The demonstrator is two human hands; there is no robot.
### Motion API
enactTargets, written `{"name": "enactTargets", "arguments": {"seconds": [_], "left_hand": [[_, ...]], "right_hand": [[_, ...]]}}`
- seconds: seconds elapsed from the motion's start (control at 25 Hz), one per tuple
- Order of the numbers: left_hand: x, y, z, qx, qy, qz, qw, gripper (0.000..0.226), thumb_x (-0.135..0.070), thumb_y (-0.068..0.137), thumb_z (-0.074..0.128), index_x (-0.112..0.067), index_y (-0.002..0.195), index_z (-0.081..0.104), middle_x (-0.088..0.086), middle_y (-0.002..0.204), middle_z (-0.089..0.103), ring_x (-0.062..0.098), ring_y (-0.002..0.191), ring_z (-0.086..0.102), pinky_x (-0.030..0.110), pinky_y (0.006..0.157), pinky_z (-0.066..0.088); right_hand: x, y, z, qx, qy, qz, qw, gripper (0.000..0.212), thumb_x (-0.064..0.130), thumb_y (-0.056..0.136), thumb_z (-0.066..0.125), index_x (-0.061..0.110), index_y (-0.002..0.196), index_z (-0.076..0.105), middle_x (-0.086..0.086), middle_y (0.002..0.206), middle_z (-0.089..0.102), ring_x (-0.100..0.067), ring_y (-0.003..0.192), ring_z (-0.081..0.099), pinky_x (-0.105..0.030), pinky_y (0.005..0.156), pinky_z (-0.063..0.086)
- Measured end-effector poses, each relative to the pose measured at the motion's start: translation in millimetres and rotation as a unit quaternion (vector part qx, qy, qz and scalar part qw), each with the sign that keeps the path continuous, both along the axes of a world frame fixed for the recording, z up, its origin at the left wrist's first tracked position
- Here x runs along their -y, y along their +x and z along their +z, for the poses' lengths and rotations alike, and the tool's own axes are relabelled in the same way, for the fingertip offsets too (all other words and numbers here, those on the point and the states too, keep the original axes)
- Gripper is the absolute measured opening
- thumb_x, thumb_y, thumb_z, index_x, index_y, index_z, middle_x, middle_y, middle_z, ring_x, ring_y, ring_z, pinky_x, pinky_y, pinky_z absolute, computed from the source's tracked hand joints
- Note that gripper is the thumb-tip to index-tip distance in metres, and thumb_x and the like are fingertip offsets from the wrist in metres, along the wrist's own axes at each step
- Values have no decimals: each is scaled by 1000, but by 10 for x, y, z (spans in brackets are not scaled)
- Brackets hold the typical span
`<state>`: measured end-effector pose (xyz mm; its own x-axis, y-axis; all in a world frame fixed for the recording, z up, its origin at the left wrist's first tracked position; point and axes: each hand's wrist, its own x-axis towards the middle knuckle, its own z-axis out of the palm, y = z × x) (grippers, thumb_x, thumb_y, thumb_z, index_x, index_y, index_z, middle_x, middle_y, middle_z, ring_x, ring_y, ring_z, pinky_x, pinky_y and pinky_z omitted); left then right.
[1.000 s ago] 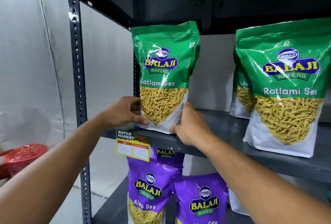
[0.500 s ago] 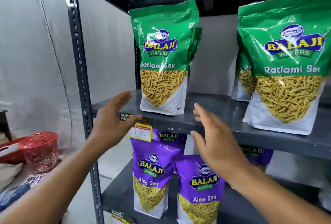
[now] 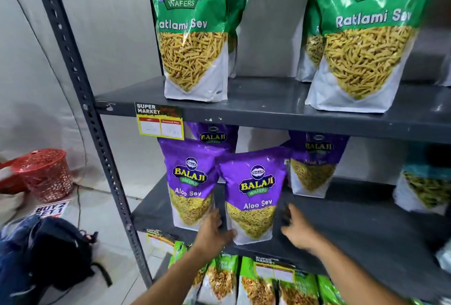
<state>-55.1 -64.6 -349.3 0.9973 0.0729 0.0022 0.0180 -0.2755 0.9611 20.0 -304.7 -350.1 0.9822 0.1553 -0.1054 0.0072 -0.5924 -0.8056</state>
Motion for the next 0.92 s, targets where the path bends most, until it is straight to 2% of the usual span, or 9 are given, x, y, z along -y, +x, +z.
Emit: {"name": "enactTargets", "arguments": {"seconds": [0.04,0.08,0.16,0.24,0.36,0.48,0.64,0.8,0.92], "left_hand": [[16,117,-112,-14,4,4,1000,59,-13,59,82,-26,108,53,19,114,66,32,109,62,52,95,53],[25,211,-201,-26,14,9,1000,56,-18,57,85,-27,104,56,14,107,69,31,105,65,54,92,54],[110,205,-77,-44,43,35,997,43,-21,61,89,-24,89,57,1,89,70,25,91,66,43,87,55],[165,209,23,-40,64,43,996,37,-13,68,86,-24,77,53,-7,73,63,20,75,61,31,73,52],[175,224,97,-38,60,7,997,31,-3,75,80,-21,78,55,-6,74,65,13,69,66,23,60,54],[164,263,110,-46,67,-26,996,25,-9,77,78,-24,84,59,-9,82,70,14,80,68,25,71,55],[385,408,35,-19,30,-106,994,32,3,78,74,-20,98,65,-2,106,74,-4,91,68,25,90,52],[811,566,-77,-26,0,-152,988,37,8,78,71,-22,99,65,6,114,72,17,107,66,37,102,49],[1132,652,-154,-31,2,-174,984,36,-1,78,73,-31,97,66,2,117,72,21,113,65,45,103,49]], "right_hand": [[-53,-38,1,1,17,9,1000,52,0,71,62,11,120,46,-7,122,61,-14,103,58,-26,90,46],[-90,-71,9,-6,30,26,999,47,-5,74,63,16,113,50,0,112,63,-7,96,58,-18,83,45],[-166,-68,5,-7,45,51,998,48,-10,75,62,25,106,52,8,104,64,0,95,58,-11,79,45],[-166,-10,-86,-11,86,46,995,51,-17,74,58,28,98,54,8,101,64,-3,91,59,-20,80,48],[-162,-14,-153,-7,102,25,994,56,-21,73,56,31,94,55,6,93,62,-9,83,59,-29,73,49],[-102,-73,-176,3,94,13,995,54,-16,74,58,31,101,54,11,94,63,-10,89,62,-20,72,49],[207,-156,-217,13,75,-23,997,57,-13,74,64,27,112,52,11,95,64,-11,91,62,-15,70,50],[694,-294,-199,25,31,-67,997,57,-3,71,72,18,120,54,3,97,68,-14,93,66,-32,83,52],[977,-407,-142,30,1,-96,995,55,0,71,73,18,119,55,0,101,69,-15,95,66,-29,82,50]]}}
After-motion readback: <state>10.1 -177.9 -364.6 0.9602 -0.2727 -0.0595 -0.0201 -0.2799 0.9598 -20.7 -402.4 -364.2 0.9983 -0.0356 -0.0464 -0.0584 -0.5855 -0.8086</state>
